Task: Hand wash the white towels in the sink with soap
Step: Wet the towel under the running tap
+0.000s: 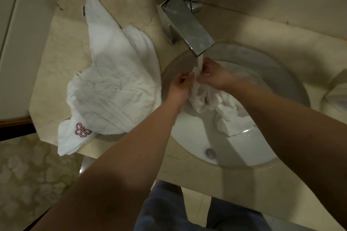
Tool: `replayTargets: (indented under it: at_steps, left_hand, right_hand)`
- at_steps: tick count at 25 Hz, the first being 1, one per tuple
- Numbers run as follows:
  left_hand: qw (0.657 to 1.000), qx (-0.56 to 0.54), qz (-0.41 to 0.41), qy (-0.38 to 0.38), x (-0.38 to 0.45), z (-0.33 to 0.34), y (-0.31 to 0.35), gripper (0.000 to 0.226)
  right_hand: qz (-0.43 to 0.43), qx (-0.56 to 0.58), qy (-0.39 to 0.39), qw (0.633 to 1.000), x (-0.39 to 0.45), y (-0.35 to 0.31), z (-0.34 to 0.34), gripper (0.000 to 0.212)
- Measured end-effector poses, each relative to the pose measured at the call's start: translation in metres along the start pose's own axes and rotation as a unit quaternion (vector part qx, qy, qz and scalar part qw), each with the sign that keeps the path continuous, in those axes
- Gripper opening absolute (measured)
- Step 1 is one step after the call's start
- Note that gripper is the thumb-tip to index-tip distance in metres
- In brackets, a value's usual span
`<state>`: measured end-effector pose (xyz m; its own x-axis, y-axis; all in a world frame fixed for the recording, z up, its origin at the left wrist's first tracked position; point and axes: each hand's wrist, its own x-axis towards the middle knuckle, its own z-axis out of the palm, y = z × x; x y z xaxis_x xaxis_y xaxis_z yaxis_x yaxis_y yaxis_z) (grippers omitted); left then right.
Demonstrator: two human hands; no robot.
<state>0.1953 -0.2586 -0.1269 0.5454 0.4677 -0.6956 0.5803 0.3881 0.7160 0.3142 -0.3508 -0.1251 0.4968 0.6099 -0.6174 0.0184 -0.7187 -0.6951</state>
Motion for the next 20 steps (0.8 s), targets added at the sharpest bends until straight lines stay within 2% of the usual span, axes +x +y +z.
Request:
replayTargets:
  at_steps: [1, 2, 4, 6, 8, 10, 12, 15, 18, 20]
  left_hand:
    - [1.0, -0.003, 0.001, -0.017, -0.002, 0.002, 0.008, 0.009]
    - [1.0, -0.004, 0.011, -0.024, -0.006, 0.004, 0.015, 0.008]
    - [1.0, -0.001, 0.019, -0.014, -0.01, 0.007, 0.023, 0.009]
    - [1.0, 0.009, 0.012, 0.005, -0.013, 0.01, 0.027, 0.02]
    - [0.999, 0.04, -0.002, 0.001, -0.017, 0.013, 0.032, 0.033]
    - [0.994, 0.102, -0.001, -0.023, -0.024, 0.018, 0.032, 0.037]
    - [0.992, 0.121, 0.01, -0.035, -0.031, 0.018, 0.029, 0.028]
    - [0.997, 0.05, 0.046, -0.044, -0.041, 0.015, 0.029, 0.011]
    - [0.993, 0.045, 0.107, -0.019, -0.055, 0.007, 0.043, 0.015]
    - [0.986, 0.068, 0.151, 0.01, -0.066, -0.001, 0.053, 0.015]
  right_hand:
    - [0.006, 0.055, 0.009, 0.998, -0.004, -0.002, -0.004, 0.046]
    - [0.007, 0.065, 0.005, 0.998, -0.008, -0.004, -0.008, 0.043]
    - [0.005, 0.035, -0.005, 0.999, -0.018, -0.01, -0.017, 0.022]
    - [-0.002, 0.02, 0.027, 0.999, -0.025, -0.013, -0.024, 0.006]
    - [-0.026, 0.037, 0.068, 0.997, -0.032, -0.015, -0.028, 0.006]
    - [-0.036, 0.06, 0.086, 0.994, -0.037, -0.012, -0.029, 0.01]
    - [-0.028, 0.078, 0.099, 0.992, -0.042, -0.01, -0.031, 0.013]
    - [-0.003, 0.108, 0.104, 0.989, -0.055, -0.015, -0.038, 0.017]
    - [0.012, 0.14, 0.093, 0.986, -0.076, -0.031, -0.046, 0.01]
    - [0.029, 0.191, 0.067, 0.979, -0.091, -0.039, -0.051, 0.019]
